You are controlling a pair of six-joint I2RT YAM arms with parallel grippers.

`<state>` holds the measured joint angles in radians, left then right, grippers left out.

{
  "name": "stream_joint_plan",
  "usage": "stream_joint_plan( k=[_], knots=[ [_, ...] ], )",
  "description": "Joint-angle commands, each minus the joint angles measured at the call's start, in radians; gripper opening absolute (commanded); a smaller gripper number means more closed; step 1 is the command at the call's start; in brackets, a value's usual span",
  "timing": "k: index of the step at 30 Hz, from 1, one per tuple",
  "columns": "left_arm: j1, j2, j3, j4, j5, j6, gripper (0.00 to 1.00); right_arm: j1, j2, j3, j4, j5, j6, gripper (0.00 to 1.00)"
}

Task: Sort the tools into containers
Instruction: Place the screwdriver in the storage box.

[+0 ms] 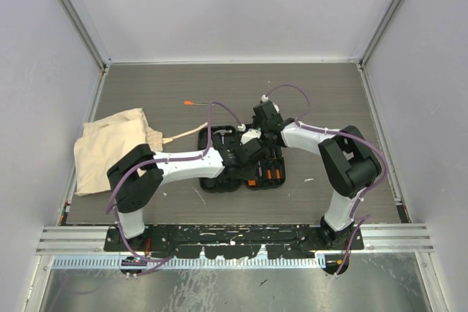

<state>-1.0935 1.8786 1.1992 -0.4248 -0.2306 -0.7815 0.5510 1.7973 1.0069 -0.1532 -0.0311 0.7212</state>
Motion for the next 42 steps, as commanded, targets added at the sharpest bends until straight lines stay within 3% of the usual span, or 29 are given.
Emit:
stream_joint_plan(
  k=[1, 11, 22, 34, 38, 42],
  knots=[
    [-0.023, 0.295, -0.272, -0.230, 0.159, 0.007, 0.00, 0.017, 0.069, -0.069, -0.302, 0.074, -0.028, 0.01],
    [-0.039, 0.046, -0.192, -0.293, 0.073, 0.055, 0.00, -0.006, -0.059, -0.024, -0.345, 0.045, -0.056, 0.01],
    [-0.039, -0.008, -0.112, -0.364, 0.023, 0.085, 0.00, -0.008, -0.157, 0.042, -0.373, 0.005, -0.055, 0.01],
    [-0.039, -0.062, -0.096, -0.361, -0.006, 0.095, 0.01, -0.037, -0.297, 0.061, -0.333, -0.064, -0.015, 0.23],
    [-0.039, -0.083, -0.071, -0.363, -0.018, 0.106, 0.08, -0.053, -0.337, 0.045, -0.332, -0.045, -0.013, 0.25],
    [-0.039, -0.138, -0.043, -0.342, -0.034, 0.126, 0.24, -0.061, -0.384, 0.006, -0.316, 0.000, -0.019, 0.26]
  ],
)
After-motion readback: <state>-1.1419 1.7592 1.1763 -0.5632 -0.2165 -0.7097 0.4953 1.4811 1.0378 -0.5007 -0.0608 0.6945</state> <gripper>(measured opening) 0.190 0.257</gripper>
